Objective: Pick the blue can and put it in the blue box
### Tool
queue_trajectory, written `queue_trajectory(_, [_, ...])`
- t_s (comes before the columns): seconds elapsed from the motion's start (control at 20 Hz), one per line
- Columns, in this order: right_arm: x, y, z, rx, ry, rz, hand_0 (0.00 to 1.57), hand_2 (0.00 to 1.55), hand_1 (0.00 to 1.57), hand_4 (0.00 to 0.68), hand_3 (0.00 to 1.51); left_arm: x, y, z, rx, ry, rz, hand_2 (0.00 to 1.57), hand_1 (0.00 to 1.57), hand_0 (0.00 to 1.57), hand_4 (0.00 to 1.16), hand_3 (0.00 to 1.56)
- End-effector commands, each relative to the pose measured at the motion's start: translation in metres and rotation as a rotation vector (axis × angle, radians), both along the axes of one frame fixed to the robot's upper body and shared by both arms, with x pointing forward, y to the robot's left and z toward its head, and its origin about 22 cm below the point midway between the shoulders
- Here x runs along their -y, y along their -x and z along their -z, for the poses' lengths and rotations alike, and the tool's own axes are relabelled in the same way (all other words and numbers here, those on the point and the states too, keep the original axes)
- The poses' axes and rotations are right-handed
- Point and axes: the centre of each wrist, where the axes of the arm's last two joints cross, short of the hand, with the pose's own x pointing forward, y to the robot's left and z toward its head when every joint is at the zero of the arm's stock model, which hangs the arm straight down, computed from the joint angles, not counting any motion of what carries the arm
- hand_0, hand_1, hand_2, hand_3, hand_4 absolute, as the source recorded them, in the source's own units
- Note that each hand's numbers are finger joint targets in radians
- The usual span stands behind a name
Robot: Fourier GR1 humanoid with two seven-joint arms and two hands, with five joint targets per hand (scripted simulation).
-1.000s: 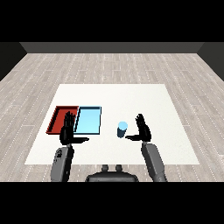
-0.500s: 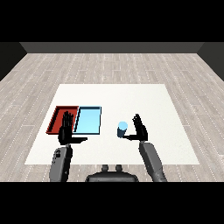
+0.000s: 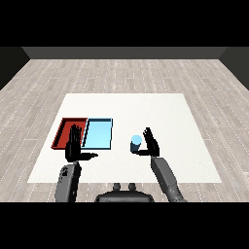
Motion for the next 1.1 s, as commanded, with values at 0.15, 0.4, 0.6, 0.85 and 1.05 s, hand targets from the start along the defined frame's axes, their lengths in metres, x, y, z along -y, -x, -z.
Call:
queue_trajectory(0.15, [-0.007,-0.005,0.010,-0.010,0.004,-0.001,0.00,0.00,0.00,0.000,0.00,0.004,-0.006,0.006,0.015,-0.024,0.003,0.00,0.00,0.00,0.00,0.00])
queue_trajectory(0.4, [-0.016,-0.020,-0.007,-0.002,-0.021,-0.040,0.00,0.00,0.00,0.000,0.00,-0.006,-0.007,-0.012,-0.003,-0.007,0.009,0.00,0.00,0.00,0.00,0.00])
queue_trajectory(0.6, [-0.015,-0.032,0.010,-0.033,-0.019,-0.028,0.00,0.00,0.00,0.000,0.00,-0.007,-0.001,-0.009,0.007,-0.011,-0.019,0.00,0.00,0.00,0.00,0.00])
queue_trajectory(0.85, [-0.044,-0.020,0.013,0.006,0.024,-0.049,0.00,0.00,0.00,0.000,0.00,-0.006,-0.001,-0.011,0.000,-0.005,-0.004,0.00,0.00,0.00,0.00,0.00])
queue_trajectory(1.05, [-0.041,-0.028,0.012,-0.025,0.001,-0.068,0.00,0.00,0.00,0.000,0.00,0.010,0.007,-0.007,0.007,0.001,0.019,0.00,0.00,0.00,0.00,0.00])
